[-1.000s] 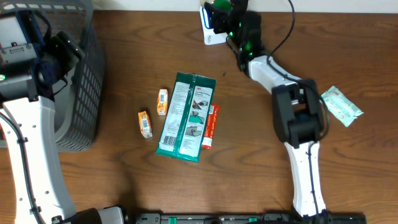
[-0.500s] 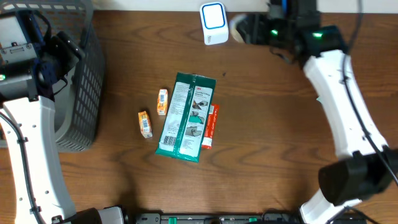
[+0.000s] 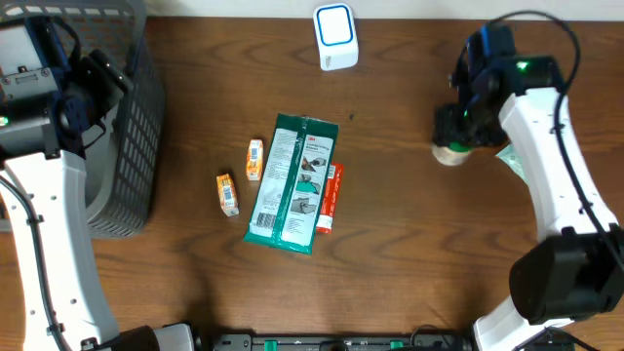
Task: Scan the item barcode
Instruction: 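Carry the jar right and set it beside the wipes packet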
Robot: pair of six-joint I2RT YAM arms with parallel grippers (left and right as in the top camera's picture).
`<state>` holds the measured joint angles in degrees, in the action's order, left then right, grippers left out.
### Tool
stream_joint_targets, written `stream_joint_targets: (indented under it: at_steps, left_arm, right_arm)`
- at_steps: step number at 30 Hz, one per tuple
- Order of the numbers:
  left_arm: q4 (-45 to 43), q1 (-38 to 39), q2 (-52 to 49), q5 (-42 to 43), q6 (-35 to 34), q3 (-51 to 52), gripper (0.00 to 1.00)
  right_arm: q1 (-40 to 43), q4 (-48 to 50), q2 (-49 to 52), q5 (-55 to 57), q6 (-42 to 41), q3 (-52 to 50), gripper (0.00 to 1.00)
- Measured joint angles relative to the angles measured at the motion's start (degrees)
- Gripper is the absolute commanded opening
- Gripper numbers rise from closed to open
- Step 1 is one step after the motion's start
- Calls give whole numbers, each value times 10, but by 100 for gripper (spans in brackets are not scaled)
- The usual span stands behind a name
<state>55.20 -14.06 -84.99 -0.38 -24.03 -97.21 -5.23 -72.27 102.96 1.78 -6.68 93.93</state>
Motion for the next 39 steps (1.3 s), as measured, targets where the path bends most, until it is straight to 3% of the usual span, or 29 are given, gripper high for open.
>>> stream_joint_targets:
  at_steps: [9, 17, 18, 19, 20, 21, 23, 27, 33, 39]
  left_arm:
    - [0, 0, 0, 0, 0, 0, 84]
    - [0, 0, 0, 0, 0, 0, 84]
    - [0, 0, 0, 0, 0, 0, 84]
    - [0, 0, 0, 0, 0, 0, 84]
    - [0, 0, 0, 0, 0, 0, 84]
    - [0, 0, 0, 0, 0, 0, 84]
    - [0, 0, 0, 0, 0, 0, 84]
    - [0, 0, 0, 0, 0, 0, 84]
    - [0, 0, 0, 0, 0, 0, 84]
    - [0, 0, 0, 0, 0, 0, 84]
  right_arm:
    - [44, 186, 7, 83, 24, -181, 1]
    - [122, 282, 8, 83, 33, -244, 4]
    - [128, 288, 8, 83, 33, -248, 12]
    - [135, 293, 8, 83, 33, -252, 32]
    - [142, 297, 8, 82, 33, -255, 63]
    - [148, 300, 8, 81, 33, -257, 78]
    - [158, 300, 8, 75, 34, -258, 91]
    - [172, 301, 8, 70, 35, -258, 99]
    - [174, 287, 8, 70, 35, -247, 99]
    - [174, 211, 5, 64, 35, -173, 99]
